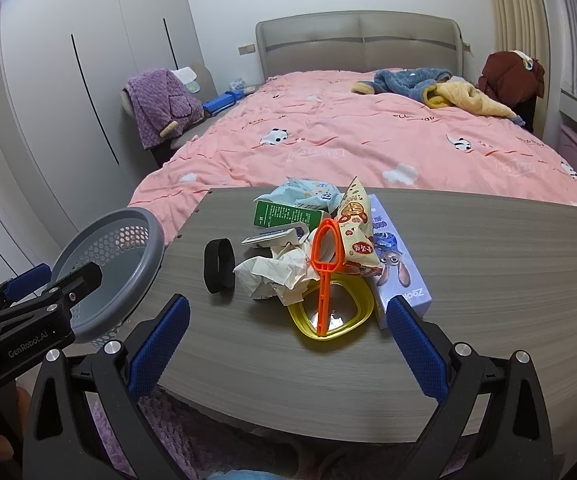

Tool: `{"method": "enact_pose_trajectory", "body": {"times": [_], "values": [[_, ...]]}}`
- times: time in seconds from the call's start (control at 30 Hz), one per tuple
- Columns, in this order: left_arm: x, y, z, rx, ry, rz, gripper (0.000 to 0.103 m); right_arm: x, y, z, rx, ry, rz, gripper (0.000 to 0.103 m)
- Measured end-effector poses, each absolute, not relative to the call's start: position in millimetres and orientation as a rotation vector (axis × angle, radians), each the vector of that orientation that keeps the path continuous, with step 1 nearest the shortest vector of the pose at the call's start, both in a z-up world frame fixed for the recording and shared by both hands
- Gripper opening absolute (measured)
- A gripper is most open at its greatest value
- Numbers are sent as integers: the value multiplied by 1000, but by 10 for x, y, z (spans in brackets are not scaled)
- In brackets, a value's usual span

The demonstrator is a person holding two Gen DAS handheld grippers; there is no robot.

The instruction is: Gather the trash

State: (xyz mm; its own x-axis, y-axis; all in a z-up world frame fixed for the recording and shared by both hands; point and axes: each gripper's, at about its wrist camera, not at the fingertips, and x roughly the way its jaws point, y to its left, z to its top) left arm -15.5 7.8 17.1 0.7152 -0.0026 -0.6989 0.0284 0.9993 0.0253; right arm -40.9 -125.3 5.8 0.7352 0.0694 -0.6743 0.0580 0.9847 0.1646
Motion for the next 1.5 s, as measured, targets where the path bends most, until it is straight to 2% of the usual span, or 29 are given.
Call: {"method": "enact_pose_trajectory", "body": {"times": [1.5], "values": [[-205, 45, 181, 47, 771, -14, 85, -447, -1274, 80, 190, 730, 21, 97]]}}
